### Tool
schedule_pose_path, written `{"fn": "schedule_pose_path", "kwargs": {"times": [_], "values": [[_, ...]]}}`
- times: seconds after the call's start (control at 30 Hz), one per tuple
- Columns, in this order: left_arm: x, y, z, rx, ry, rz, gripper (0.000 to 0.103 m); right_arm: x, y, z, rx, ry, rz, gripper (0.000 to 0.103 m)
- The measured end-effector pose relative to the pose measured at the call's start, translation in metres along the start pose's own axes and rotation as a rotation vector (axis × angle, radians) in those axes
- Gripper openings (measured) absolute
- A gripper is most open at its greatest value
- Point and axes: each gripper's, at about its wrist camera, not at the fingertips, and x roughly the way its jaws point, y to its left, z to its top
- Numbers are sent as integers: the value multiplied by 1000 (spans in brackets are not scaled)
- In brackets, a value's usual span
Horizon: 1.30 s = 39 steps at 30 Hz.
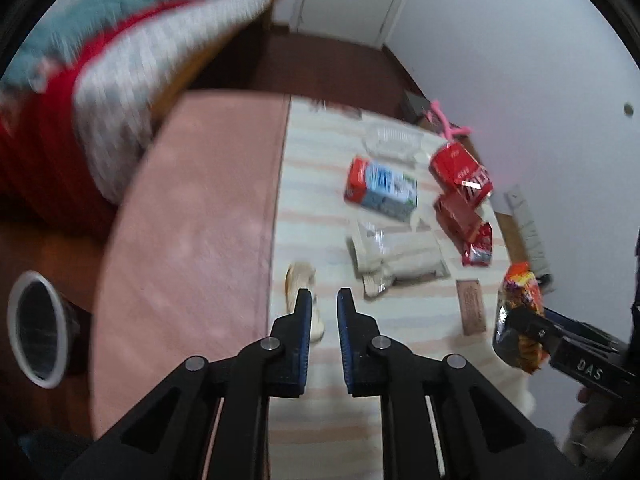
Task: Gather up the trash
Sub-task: 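Grasp the bread crust with the left tool while the right tool grasps the orange chip bag, then carry the crust and chip bag over the bin and open both tools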
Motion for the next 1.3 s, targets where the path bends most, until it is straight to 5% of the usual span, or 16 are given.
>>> {"fn": "schedule_pose_path", "kwargs": {"times": [0.2, 0.37, 0.53, 0.57, 0.67, 1.0, 1.3], "values": [[66, 18, -10, -32, 172, -33, 39, 28, -12, -1, 69, 25, -22, 62], [86, 7, -10, -5, 157, 106, 50, 48, -22, -6, 114, 52, -29, 62], [95, -14, -11, 39, 113, 257, 44, 62, -28, -9, 128, 60, -44, 62], [96, -19, -13, 62, 99, 279, 28, 64, -29, -9, 129, 61, -48, 61], [94, -26, -18, 97, 80, 296, 21, 66, -29, -11, 122, 61, -53, 61], [14, -15, -24, 108, -67, 261, 18, 45, -3, -15, 50, 28, -24, 60], [-94, 39, -1, 48, -251, 217, 18, -11, 83, -15, -70, -46, 92, 60]]}}
